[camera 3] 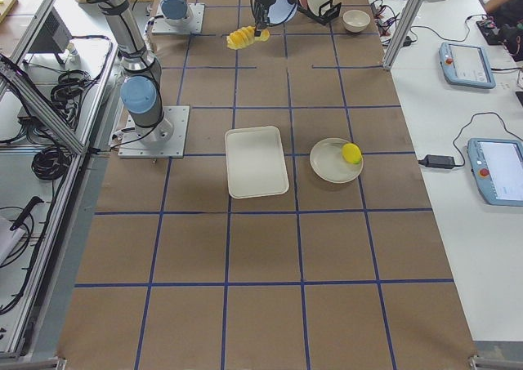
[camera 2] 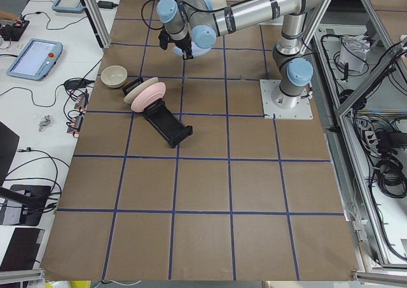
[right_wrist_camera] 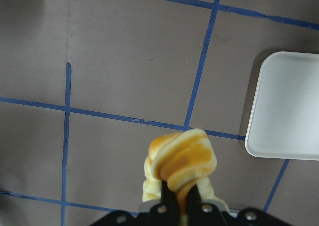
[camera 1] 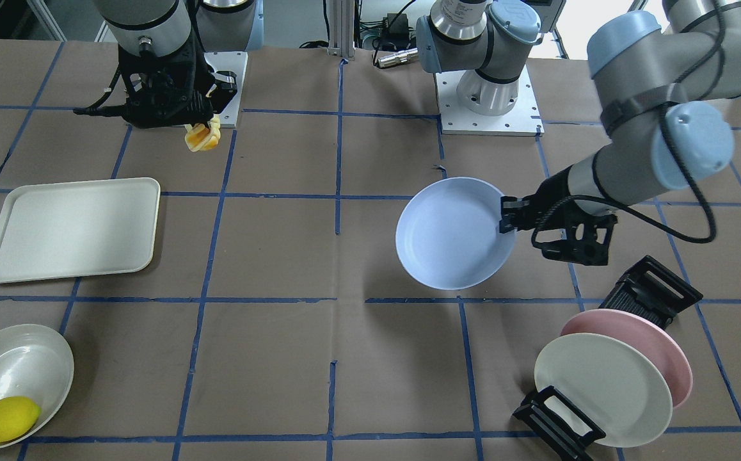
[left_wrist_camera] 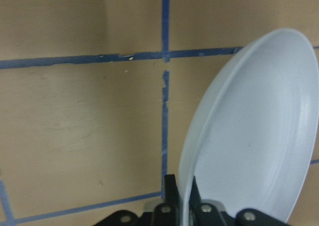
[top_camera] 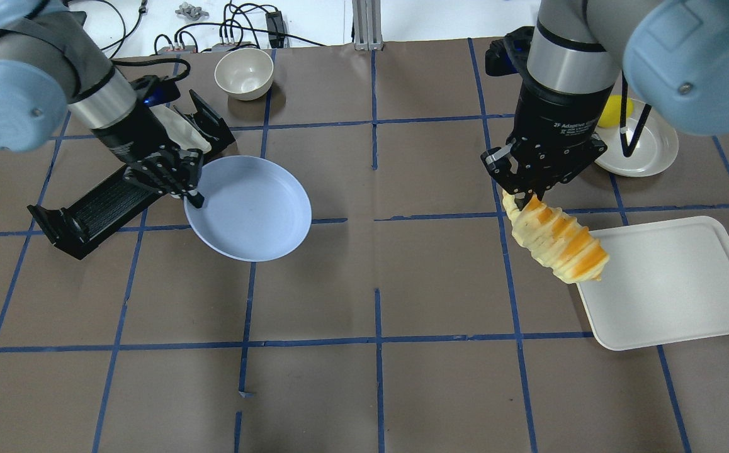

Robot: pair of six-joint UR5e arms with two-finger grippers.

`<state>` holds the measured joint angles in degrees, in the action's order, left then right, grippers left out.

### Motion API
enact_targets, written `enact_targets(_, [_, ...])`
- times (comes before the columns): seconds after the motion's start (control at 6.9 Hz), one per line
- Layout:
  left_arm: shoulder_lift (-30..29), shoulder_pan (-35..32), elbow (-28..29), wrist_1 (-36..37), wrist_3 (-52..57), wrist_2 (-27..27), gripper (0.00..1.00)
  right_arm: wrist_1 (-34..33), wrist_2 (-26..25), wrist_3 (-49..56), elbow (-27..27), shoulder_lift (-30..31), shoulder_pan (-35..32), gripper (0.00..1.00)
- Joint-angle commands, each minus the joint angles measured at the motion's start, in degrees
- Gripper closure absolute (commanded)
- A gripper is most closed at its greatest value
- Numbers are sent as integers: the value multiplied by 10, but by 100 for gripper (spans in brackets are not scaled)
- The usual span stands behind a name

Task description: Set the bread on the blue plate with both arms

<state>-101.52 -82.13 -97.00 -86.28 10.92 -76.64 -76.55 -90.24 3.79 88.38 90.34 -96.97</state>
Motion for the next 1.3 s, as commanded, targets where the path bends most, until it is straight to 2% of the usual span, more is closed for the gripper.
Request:
enact_targets(0.0, [-43,-72,-33,117,-62,73,90,0,0,2,0,0,0,88])
enact_targets(0.14, [-70,-101,-34,165,-90,75,90,0,0,2,0,0,0,87])
enact_targets(0.58, [-121,-120,-35,211,-93,76,89,-5,0,2,-2,-4,-4,87])
enact_targets(0.72, [-129,-124,-35,224,-93,89,88,-49,1,3,-3,-33,-11,87])
enact_targets(0.87, [-131,-125,-36,224,-93,93,58,-81,0,-1,-3,-55,-34,87])
enact_targets(1.01, [-131,-128,-35,225,-102,93,4,-123,1,-6,-6,-86,-53,87])
enact_targets(1.16, [-118,-126,-34,225,-114,91,0,-167,1,-9,-2,-115,-68,87])
